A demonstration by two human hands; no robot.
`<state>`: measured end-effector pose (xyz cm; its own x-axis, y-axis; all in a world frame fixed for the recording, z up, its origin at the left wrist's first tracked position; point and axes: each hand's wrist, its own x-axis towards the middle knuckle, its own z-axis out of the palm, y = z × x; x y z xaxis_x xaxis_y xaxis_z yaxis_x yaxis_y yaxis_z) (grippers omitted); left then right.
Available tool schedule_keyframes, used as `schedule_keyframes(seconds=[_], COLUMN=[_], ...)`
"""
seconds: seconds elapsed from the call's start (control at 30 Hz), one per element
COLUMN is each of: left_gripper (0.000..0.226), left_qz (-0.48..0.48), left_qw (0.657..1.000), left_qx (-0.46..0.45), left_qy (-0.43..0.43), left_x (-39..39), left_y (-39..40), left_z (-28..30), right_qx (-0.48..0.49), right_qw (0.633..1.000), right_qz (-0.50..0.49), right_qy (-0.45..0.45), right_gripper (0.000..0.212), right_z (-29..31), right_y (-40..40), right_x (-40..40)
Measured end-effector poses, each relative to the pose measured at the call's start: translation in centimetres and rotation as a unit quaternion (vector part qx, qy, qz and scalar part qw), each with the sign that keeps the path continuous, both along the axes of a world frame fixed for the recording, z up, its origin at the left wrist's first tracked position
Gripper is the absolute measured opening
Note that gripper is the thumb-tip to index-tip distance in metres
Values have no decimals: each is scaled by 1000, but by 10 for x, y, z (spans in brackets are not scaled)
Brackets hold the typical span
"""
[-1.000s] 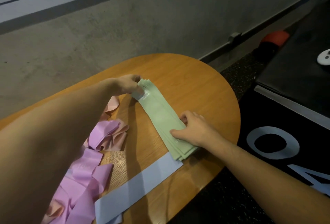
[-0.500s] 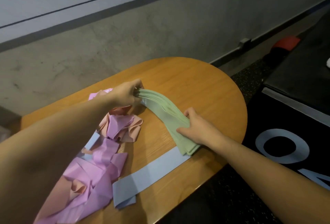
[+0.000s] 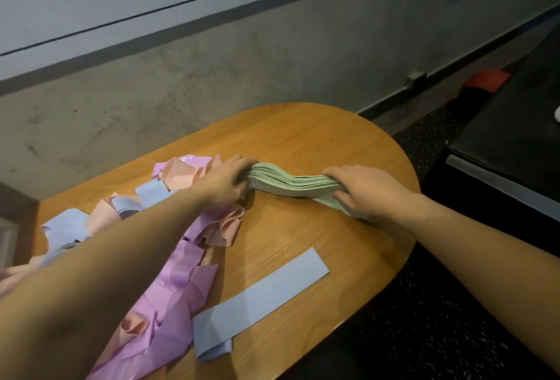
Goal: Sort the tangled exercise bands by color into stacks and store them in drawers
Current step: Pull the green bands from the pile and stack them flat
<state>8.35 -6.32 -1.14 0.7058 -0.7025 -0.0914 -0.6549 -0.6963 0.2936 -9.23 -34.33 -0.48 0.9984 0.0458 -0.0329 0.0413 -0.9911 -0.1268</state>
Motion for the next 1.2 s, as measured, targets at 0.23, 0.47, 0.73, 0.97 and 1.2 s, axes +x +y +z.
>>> schedule_keyframes(seconds=[0.23, 0.47, 0.73, 0.97, 1.2], left_gripper=[45, 30, 38, 31, 67], left_qz=[-20, 51, 48, 42, 8], left_qw=[995, 998, 986, 983, 996], left_qx=[93, -23, -93, -72, -25], left_qy=[-17, 25, 128, 161, 87], left_x=[3, 7, 12, 12, 18], left_y=[-1, -16, -12, -4, -2], left_z=[-4, -5, -4, -17, -18], right_qx=[-35, -6, 66, 135, 97], right_qw=[999, 996, 995, 989, 994], right_qz=[-32, -81, -70, -44, -49], right_qy=[-10, -21, -18, -34, -8], right_gripper=[66, 48, 38, 43, 54], right_z=[-21, -25, -22, -41, -38], right_y=[-7, -30, -42, -49, -53], right_x=[-11, -7, -9, -11, -8])
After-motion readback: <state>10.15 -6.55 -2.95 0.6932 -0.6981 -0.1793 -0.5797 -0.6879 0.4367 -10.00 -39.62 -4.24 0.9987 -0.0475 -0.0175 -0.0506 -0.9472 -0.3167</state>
